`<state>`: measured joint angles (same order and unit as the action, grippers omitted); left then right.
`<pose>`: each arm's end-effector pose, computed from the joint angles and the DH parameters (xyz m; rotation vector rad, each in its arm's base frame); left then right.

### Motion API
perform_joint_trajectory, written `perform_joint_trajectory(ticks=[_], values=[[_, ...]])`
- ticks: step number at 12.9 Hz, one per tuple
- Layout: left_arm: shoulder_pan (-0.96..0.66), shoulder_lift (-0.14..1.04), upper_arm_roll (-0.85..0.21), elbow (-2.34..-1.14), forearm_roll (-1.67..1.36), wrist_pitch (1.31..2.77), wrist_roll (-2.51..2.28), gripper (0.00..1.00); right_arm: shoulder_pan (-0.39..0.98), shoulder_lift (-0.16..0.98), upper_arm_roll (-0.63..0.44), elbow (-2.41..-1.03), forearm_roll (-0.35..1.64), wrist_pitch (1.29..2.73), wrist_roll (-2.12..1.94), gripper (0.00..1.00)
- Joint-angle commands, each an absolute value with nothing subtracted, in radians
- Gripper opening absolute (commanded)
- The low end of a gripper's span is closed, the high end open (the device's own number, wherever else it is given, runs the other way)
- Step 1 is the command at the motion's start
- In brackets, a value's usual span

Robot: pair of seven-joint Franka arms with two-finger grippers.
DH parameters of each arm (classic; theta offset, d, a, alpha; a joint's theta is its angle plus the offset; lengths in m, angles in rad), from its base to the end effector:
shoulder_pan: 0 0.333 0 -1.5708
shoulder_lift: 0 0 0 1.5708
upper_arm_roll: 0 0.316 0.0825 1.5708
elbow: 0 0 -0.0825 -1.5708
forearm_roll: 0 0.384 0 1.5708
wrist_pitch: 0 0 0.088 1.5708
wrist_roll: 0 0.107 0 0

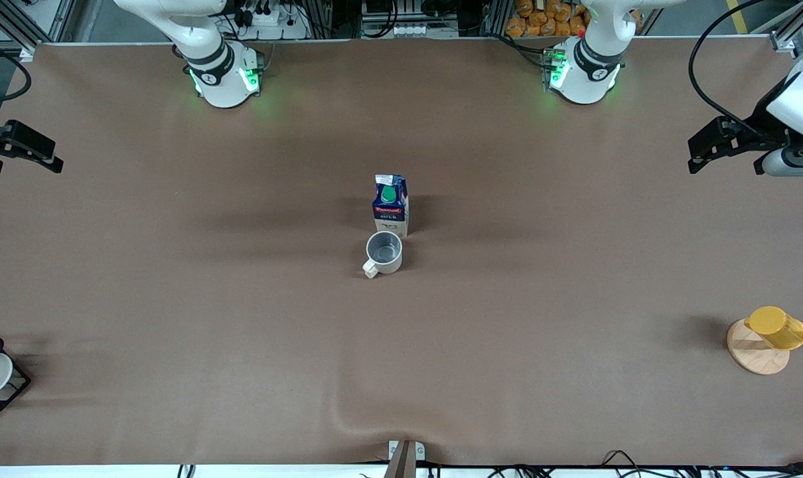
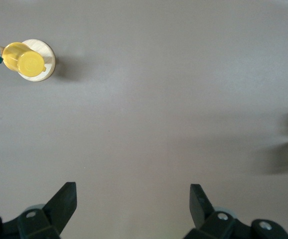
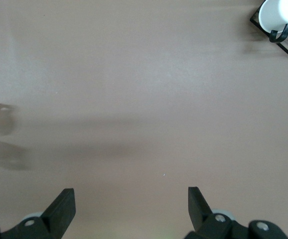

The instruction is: Place milk next to cup

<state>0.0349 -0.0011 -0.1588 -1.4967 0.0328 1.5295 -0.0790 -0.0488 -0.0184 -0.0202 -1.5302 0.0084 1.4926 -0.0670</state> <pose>0.5467 -0.0645 0.6563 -3.1110 0.0669 -0.0576 0.5398 -0.0365 0.6468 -3.1314 0.0022 0.0291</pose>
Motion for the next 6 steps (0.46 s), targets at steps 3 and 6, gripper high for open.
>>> perform_joint_trajectory(ticks=[3, 6], values=[[0.025, -0.023, -0.144, -1.508, 0.020, 1.542, -0.063, 1.00, -0.072, -0.021, -0.003, -1.522, 0.015, 1.483, -0.054, 1.00], [0.028, -0.020, -0.143, -1.512, 0.011, 1.539, -0.066, 1.00, -0.072, -0.021, -0.002, -1.522, 0.015, 1.485, -0.054, 1.00]])
